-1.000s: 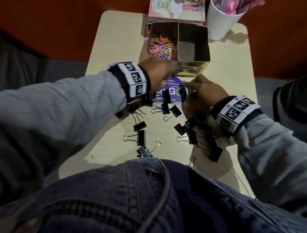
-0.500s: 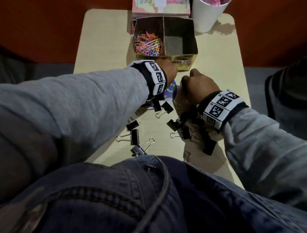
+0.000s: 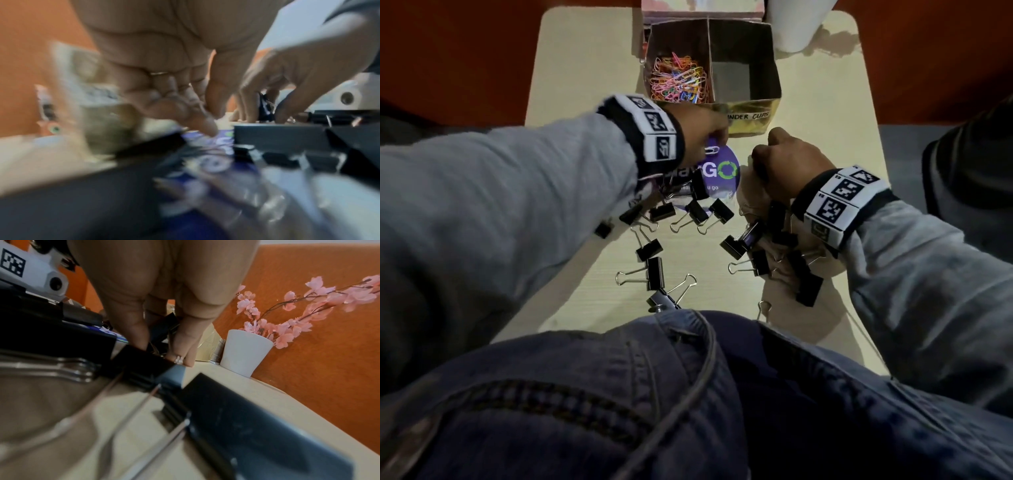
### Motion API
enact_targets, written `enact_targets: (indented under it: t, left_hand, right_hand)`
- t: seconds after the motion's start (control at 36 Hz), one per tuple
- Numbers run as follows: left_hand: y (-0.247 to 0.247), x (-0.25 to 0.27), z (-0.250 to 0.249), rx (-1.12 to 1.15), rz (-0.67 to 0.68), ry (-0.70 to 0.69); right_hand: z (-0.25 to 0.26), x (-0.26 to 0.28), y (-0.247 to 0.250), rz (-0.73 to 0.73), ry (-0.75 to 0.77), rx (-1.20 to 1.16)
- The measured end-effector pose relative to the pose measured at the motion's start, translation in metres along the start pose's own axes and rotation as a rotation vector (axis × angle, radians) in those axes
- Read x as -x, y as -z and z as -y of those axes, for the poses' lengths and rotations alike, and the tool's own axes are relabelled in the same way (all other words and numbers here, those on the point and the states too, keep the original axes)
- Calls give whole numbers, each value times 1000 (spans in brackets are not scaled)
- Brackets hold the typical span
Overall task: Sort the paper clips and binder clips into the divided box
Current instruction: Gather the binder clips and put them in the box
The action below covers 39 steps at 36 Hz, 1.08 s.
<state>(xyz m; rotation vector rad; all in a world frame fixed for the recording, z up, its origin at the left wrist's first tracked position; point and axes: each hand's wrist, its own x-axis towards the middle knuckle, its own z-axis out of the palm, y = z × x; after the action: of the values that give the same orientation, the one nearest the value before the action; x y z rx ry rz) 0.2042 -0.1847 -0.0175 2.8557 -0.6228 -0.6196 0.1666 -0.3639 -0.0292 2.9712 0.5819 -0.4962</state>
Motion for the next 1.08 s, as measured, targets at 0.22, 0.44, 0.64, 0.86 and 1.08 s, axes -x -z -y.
enact_targets:
  t: [0.22,0.44,0.64,0.86,1.08]
  left_hand:
    - [-17,3,0,-68,-14,-2]
    - [-16,7,5,-287,10,-85]
    - [-4,11,-4,-502,140,-123]
    - [-12,8,-1,-452,40,-207]
    - [12,11,8,1,-270,-88]
  right_hand:
    - [-1,0,-2,-22,8,0]
    - [-2,-1,-3,-7,3,16]
    - [0,0,-5,-20,-3,17]
    - [5,1,-2,2,20,35]
    - [0,2,0,-19,27,22]
